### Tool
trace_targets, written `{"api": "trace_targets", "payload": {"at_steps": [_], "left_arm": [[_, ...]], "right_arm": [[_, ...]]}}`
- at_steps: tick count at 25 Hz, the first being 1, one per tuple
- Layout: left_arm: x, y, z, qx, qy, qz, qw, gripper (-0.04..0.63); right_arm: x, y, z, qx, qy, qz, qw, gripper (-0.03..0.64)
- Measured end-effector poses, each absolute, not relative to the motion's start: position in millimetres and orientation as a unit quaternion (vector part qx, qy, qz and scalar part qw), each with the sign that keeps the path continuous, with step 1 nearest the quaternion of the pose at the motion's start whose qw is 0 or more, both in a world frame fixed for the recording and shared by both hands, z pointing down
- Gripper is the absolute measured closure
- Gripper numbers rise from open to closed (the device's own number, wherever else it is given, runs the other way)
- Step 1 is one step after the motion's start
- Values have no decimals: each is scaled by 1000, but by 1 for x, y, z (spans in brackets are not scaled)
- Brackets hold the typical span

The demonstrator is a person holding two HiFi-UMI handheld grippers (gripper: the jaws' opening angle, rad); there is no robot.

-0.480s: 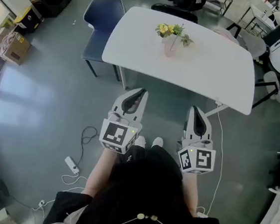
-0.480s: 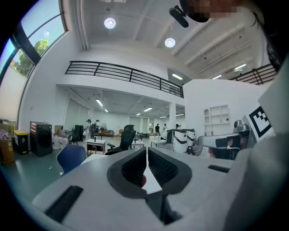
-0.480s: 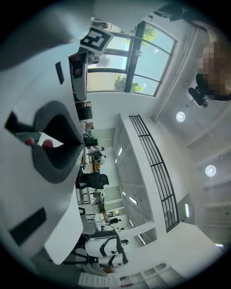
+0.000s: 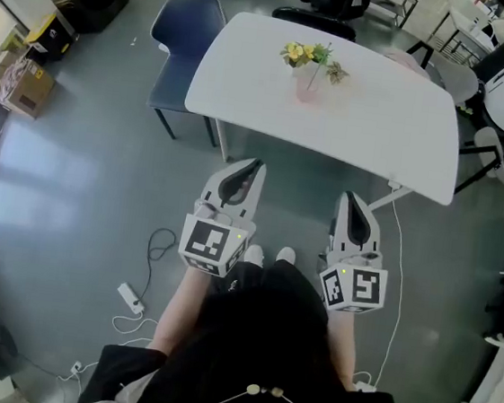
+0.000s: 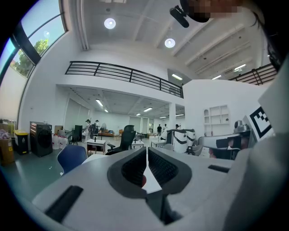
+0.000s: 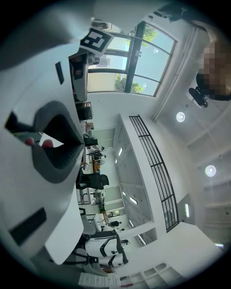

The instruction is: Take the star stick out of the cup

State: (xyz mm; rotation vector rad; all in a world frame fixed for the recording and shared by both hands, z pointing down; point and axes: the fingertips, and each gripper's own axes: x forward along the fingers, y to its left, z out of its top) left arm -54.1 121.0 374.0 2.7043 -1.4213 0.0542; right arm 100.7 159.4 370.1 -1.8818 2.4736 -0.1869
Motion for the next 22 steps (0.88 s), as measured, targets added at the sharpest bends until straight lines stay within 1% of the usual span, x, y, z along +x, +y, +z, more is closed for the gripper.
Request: {"api": "trace_targets", "payload": {"at_steps": [12, 22], "left_arm": [[-71, 122, 379, 881, -471, 10, 50, 578], [-63, 103, 385, 899, -435, 18, 51, 578]], "right_arm": [[99, 158, 380, -610, 789, -75, 25, 614], [95, 125, 382, -605, 792, -79, 26, 614]]}}
